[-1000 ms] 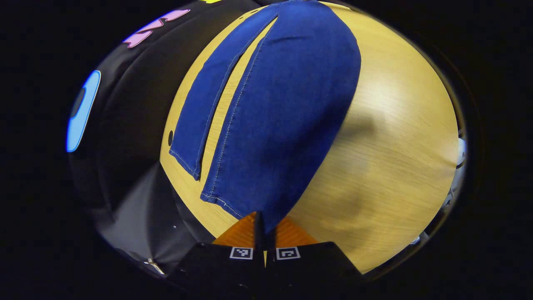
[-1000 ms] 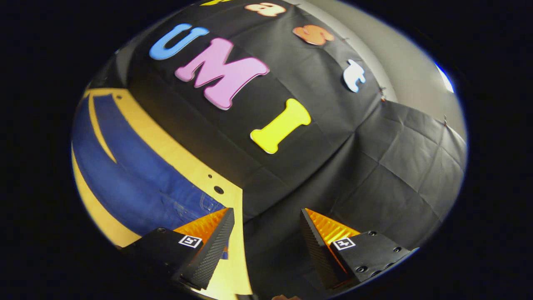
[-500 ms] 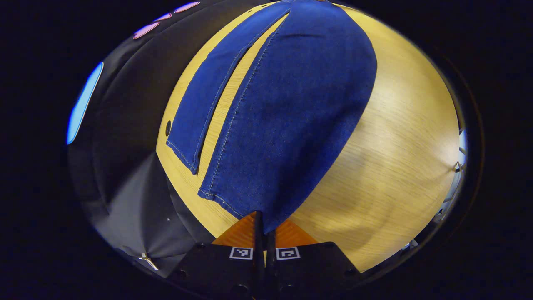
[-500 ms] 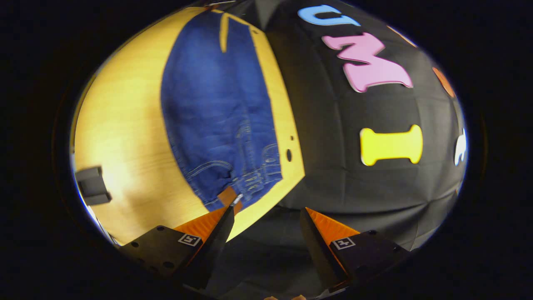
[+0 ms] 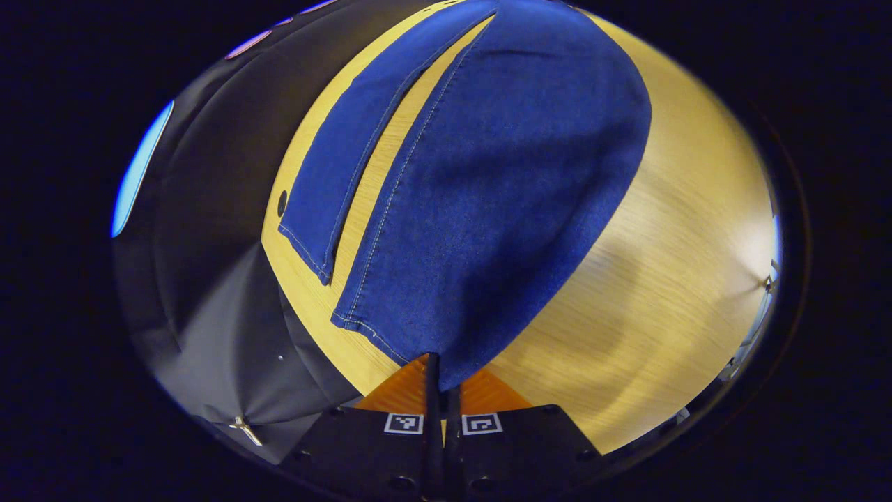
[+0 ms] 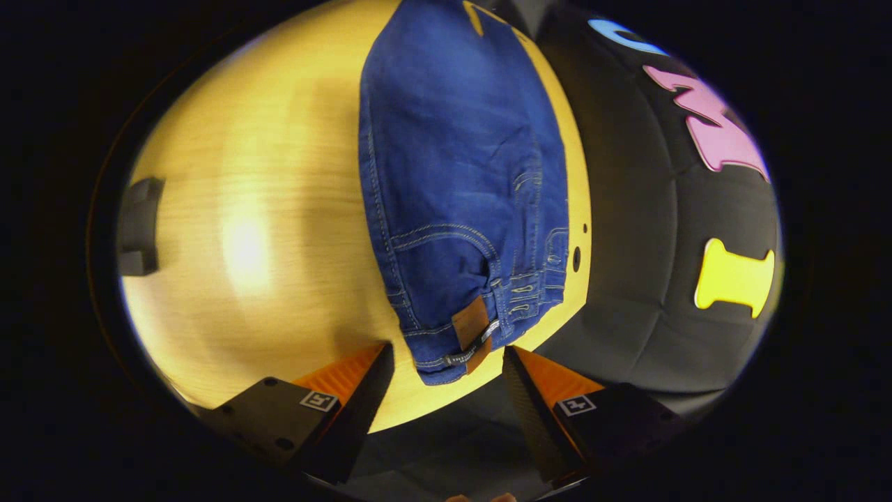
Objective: Grasp the waist and the cuffs of the jeans and fold them to make the two legs overlap; first hold the waist and fold one-third of the jeans toward the cuffs, then hold the cuffs and fold the remaining one-third in the same direction to finish folding.
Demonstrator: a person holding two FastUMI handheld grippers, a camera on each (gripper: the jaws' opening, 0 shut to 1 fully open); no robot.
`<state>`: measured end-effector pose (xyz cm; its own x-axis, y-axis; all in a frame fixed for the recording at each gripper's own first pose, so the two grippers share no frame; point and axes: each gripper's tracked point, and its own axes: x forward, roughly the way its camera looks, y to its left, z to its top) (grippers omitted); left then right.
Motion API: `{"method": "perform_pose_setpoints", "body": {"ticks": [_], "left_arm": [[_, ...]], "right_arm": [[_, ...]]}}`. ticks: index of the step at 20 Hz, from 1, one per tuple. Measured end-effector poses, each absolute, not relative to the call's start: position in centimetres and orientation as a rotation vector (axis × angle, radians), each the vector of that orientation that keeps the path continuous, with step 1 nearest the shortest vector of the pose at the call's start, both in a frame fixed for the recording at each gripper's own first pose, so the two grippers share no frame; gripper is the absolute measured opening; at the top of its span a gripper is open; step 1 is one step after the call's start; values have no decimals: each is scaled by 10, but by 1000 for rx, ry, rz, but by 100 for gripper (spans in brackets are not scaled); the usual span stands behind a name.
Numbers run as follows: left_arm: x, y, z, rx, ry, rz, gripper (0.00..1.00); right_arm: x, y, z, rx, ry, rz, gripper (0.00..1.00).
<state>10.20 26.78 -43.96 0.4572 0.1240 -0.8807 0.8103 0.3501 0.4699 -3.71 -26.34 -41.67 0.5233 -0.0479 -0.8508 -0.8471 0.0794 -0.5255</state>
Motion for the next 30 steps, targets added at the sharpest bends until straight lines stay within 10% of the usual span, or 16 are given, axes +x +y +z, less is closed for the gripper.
{"method": "perform_pose_setpoints", "body": {"ticks": [7,10,12,24,30], "left_arm": [[103,267,-439,1123,1027,-539,6],[104,267,-440,1113,1016,-514,6],[104,265,-439,1104,1007,-495,6],[105,258,-438,649,1043,-227,6],[148,234,-379,179,1011,-102,6]], "right_arm": [[-5,-253,-436,-1400,812,678,81],[2,-253,-445,-1410,833,633,31],[-2,-253,-447,-1355,849,612,18],[3,-254,-422,-1267,945,657,8],[67,-246,-343,-979,942,470,8]]}}
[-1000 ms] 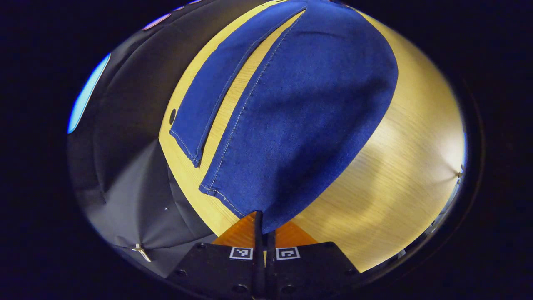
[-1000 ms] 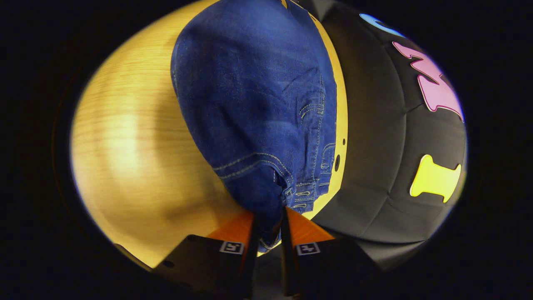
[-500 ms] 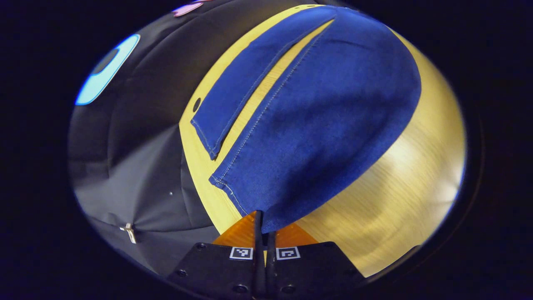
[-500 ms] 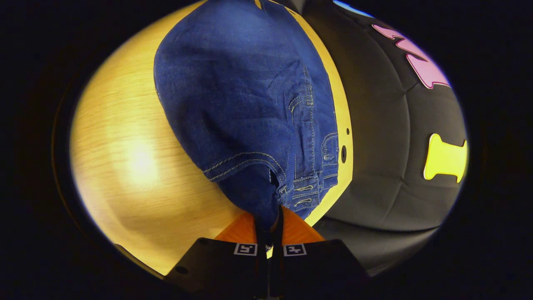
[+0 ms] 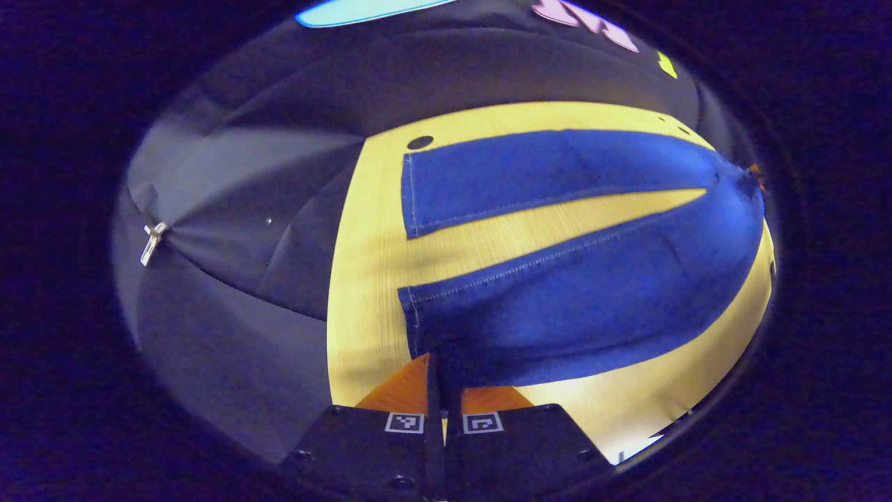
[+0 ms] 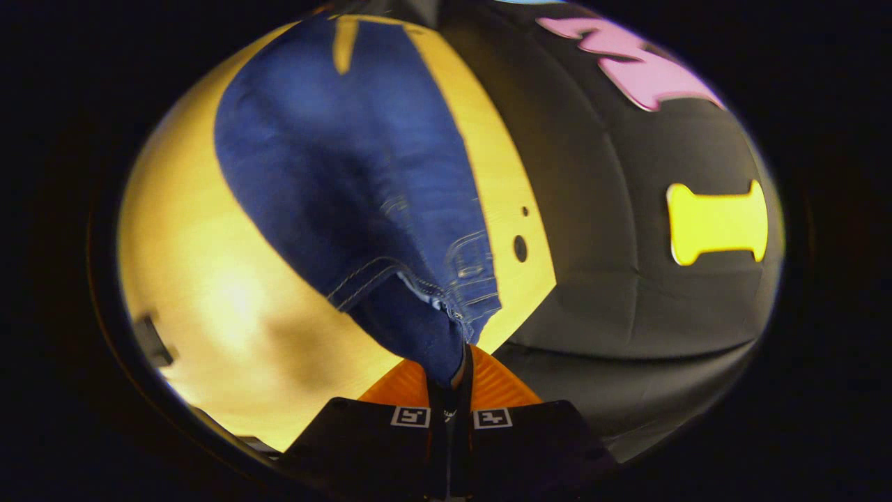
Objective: Grasp the waist and the cuffs of the jeans and fold them to make the two legs overlap; first hold the waist and fold one-third of the jeans toward the cuffs, then hold the cuffs and fold the remaining one-third in the same direction to finish folding.
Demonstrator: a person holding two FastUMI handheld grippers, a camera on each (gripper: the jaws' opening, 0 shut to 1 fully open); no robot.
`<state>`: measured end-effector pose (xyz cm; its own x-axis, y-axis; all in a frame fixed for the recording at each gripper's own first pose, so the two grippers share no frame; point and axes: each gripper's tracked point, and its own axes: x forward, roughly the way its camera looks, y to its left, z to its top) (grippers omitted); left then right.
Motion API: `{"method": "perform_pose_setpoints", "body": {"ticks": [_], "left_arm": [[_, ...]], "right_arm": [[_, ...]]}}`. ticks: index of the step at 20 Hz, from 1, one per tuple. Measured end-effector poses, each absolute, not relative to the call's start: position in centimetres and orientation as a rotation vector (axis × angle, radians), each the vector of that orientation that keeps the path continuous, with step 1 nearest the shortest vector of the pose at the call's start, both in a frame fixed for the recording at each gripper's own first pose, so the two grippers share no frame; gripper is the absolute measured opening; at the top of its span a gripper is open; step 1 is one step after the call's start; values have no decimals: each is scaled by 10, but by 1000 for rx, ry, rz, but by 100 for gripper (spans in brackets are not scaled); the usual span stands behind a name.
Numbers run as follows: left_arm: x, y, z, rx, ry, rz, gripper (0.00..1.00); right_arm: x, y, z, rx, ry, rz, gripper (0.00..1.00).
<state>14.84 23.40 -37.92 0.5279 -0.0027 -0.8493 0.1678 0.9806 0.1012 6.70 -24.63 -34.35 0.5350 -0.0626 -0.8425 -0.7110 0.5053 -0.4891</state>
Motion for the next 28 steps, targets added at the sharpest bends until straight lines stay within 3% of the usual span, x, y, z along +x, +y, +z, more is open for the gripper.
{"method": "perform_pose_setpoints", "body": {"ticks": [3,10,15,18,21,22,24,25,26,28], "left_arm": [[189,225,-347,20,1003,-73,6],[302,210,-348,-329,1070,-70,6],[350,215,-378,-396,1140,-21,7],[364,212,-406,-359,1173,13,17],[372,214,-402,-327,1158,34,26],[376,213,-393,-316,1127,35,29],[381,216,-366,-298,1052,41,63],[380,215,-353,-294,1010,33,80],[378,217,-344,-275,973,40,96],[368,221,-327,-212,897,53,95]], "right_arm": [[111,-244,-332,-761,1017,367,8],[189,-227,-357,-333,1207,195,8],[218,-226,-401,-3,1321,39,7],[228,-222,-418,122,1322,-18,9],[239,-214,-412,243,1270,-87,24],[247,-214,-409,282,1227,-110,41],[256,-221,-396,317,1145,-151,74],[253,-226,-390,316,1113,-167,84],[249,-228,-383,320,1079,-184,87],[233,-231,-372,339,1011,-234,89]]}}
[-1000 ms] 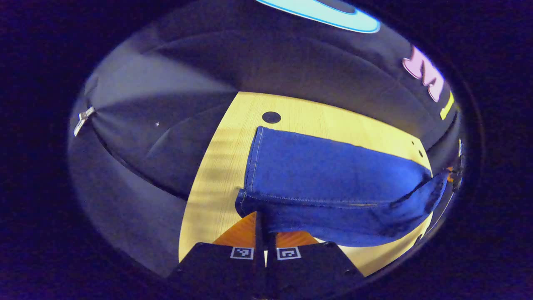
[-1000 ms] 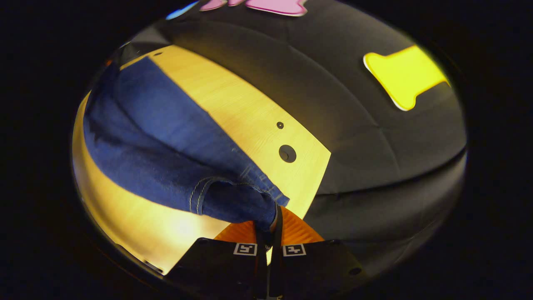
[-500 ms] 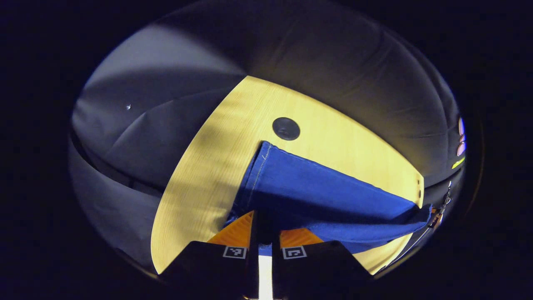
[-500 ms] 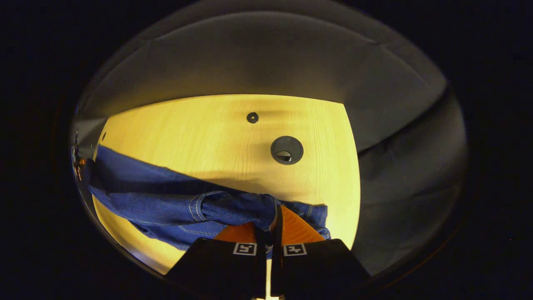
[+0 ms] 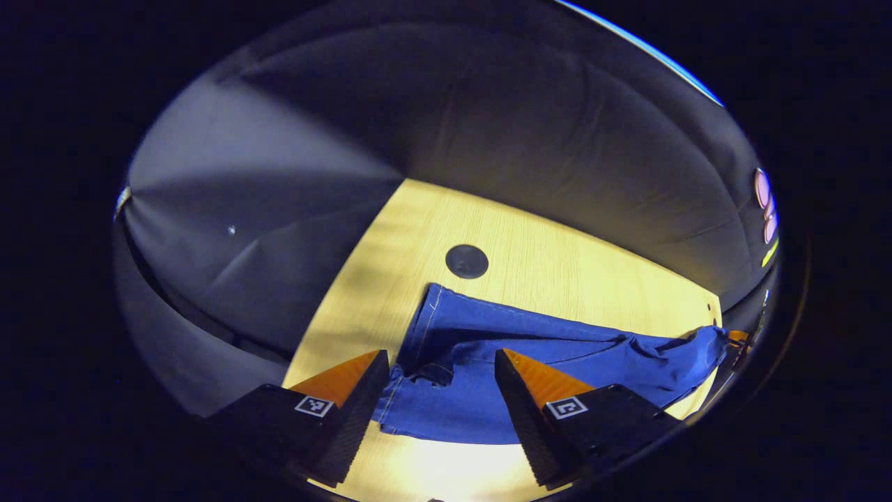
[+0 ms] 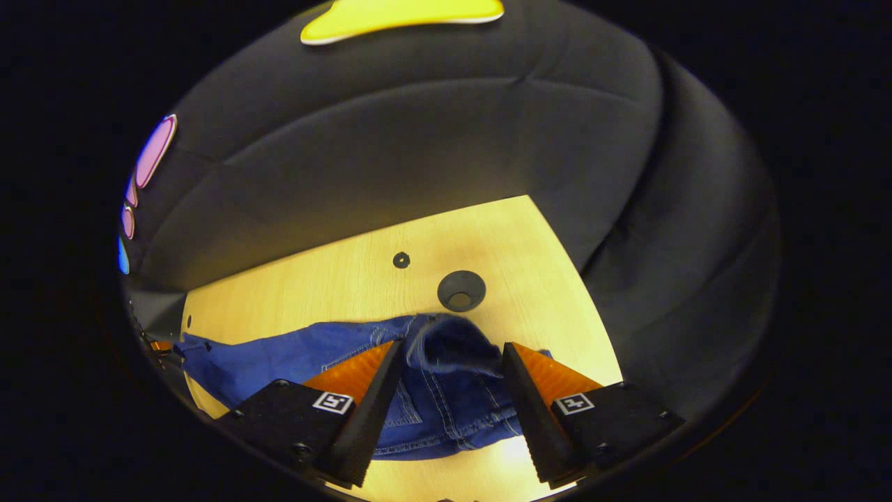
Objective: Grasp the waist and the cuffs of the jeans and fold them to make the two legs overlap; first hold the waist and fold one-third of the jeans toward the cuffs, then hold the cuffs and fold the remaining one-third in the same direction to finish folding.
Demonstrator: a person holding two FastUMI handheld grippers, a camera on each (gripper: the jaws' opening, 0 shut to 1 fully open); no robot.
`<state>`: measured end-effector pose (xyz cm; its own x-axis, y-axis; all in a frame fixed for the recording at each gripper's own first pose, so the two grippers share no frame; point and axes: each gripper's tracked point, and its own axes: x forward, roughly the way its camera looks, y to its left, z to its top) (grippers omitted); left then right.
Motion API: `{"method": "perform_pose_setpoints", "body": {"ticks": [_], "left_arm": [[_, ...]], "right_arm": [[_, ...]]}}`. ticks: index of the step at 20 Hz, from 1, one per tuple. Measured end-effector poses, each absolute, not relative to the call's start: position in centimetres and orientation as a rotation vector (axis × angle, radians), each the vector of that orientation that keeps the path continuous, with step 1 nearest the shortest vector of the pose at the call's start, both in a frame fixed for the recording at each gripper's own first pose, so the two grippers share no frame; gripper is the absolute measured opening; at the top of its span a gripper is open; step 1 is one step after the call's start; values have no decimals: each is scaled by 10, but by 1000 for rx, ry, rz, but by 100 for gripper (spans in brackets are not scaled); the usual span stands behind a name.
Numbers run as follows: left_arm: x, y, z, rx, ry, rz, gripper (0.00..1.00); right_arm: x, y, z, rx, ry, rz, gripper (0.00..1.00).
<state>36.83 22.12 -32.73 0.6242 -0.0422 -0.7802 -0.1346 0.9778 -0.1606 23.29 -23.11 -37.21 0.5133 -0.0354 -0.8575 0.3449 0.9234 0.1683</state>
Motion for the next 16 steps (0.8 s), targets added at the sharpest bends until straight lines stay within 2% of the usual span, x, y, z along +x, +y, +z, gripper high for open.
{"method": "perform_pose_setpoints", "body": {"ticks": [3,7,10,16], "left_arm": [[348,221,-298,-83,779,86,98],[309,183,-267,23,636,85,97],[271,138,-252,8,534,90,97],[209,34,-263,-67,528,-40,99]], "right_arm": [[202,-241,-360,335,917,-317,99],[172,-243,-355,316,821,-368,99],[157,-249,-361,317,796,-424,99],[154,-277,-387,475,738,-594,99]]}}
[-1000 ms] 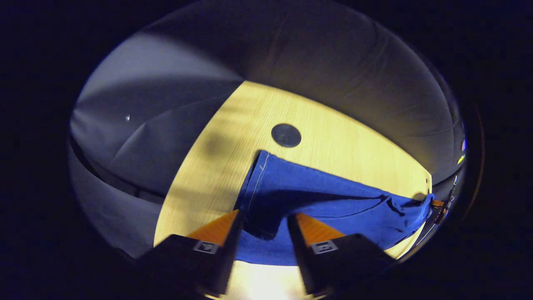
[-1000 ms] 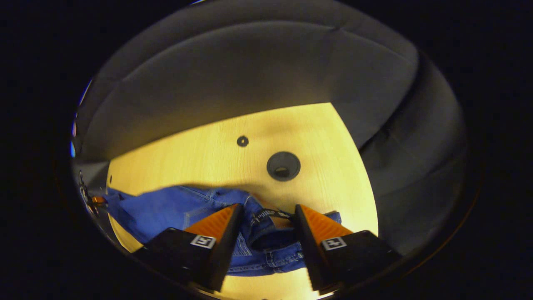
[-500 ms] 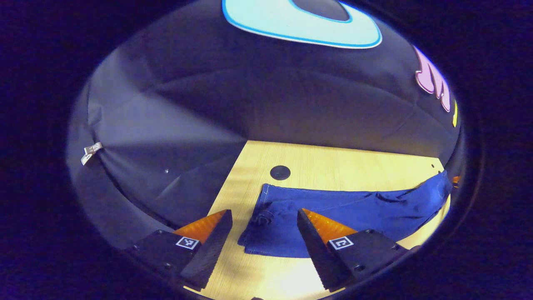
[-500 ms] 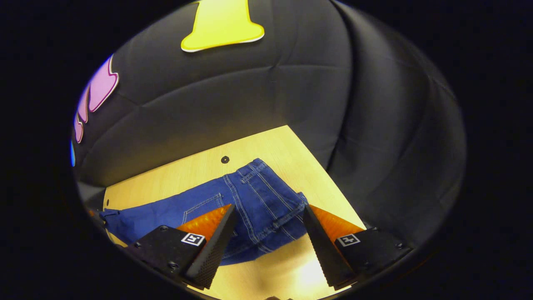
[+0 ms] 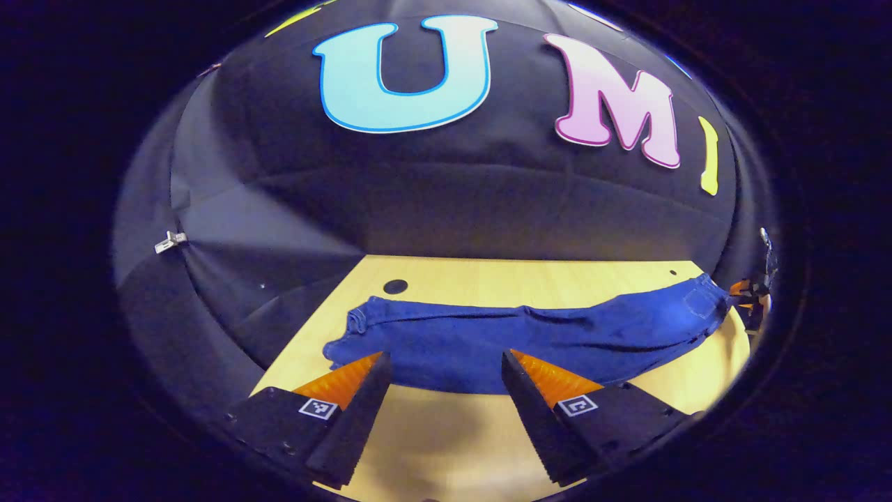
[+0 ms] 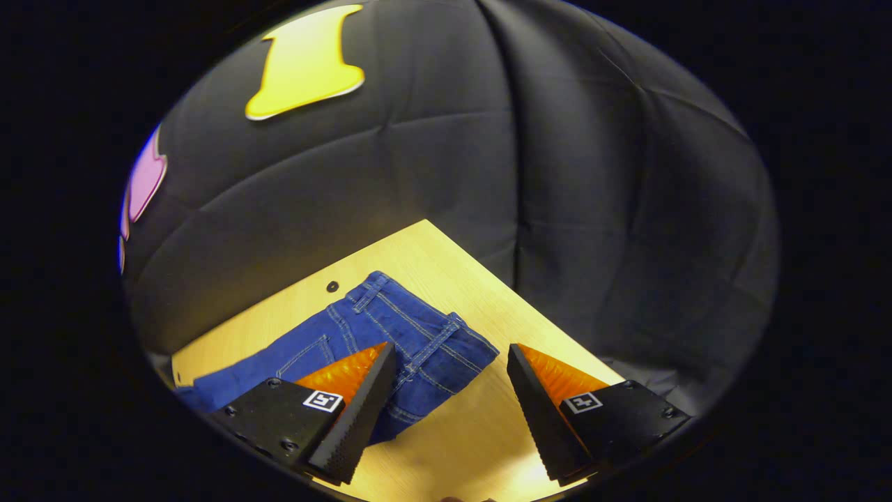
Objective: Grasp the waist and the cuffs of the jeans and fold them to make the two legs overlap; first hold the waist and fold one-third of the jeans toward the cuffs, then hold the cuffs and fold the remaining one-third in the same direction to finish folding.
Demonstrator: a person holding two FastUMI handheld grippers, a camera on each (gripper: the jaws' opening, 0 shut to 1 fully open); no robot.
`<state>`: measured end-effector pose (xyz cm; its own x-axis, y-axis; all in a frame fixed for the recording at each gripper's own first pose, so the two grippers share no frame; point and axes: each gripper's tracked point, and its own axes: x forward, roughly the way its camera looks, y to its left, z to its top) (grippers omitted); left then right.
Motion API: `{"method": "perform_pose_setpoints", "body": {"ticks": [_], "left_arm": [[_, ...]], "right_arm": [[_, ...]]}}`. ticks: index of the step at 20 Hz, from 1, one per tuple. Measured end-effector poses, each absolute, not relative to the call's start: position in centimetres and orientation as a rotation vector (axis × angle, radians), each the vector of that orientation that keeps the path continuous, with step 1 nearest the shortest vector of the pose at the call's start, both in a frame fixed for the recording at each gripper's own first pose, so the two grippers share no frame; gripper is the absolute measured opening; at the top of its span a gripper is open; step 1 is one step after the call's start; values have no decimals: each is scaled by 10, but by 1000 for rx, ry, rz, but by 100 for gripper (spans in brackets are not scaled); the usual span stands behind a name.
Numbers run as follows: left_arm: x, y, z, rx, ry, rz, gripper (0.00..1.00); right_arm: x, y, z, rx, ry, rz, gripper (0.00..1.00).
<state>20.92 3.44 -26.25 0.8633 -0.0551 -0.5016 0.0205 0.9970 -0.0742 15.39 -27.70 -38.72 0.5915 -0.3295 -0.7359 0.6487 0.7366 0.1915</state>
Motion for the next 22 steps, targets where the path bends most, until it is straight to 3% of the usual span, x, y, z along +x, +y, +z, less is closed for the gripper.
{"method": "perform_pose_setpoints", "body": {"ticks": [6,7,8,11,13,15,16,17,18,19,20,22], "left_arm": [[207,4,-270,-33,544,-105,98],[208,4,-270,-47,542,-105,98],[208,4,-270,-58,541,-103,98],[211,-3,-275,-71,552,-104,99],[211,-6,-280,-78,560,-102,99],[210,-10,-286,-90,572,-101,99],[211,-12,-288,-95,576,-99,99],[212,-14,-290,-98,578,-99,99],[213,-15,-291,-101,581,-98,99],[213,-16,-293,-104,584,-98,99],[214,-18,-295,-107,586,-99,99],[217,-19,-299,-107,589,-96,99]], "right_arm": [[151,-281,-390,476,742,-663,99],[153,-283,-387,459,720,-666,91],[152,-283,-387,458,721,-667,99],[152,-280,-387,427,696,-676,97],[158,-272,-388,451,688,-660,83],[165,-263,-387,468,674,-662,57],[169,-265,-385,457,661,-660,39],[170,-265,-385,442,642,-668,43],[173,-265,-389,413,636,-670,24],[173,-264,-387,369,630,-667,17],[173,-263,-379,349,627,-657,11],[172,-261,-379,380,628,-622,11]]}}
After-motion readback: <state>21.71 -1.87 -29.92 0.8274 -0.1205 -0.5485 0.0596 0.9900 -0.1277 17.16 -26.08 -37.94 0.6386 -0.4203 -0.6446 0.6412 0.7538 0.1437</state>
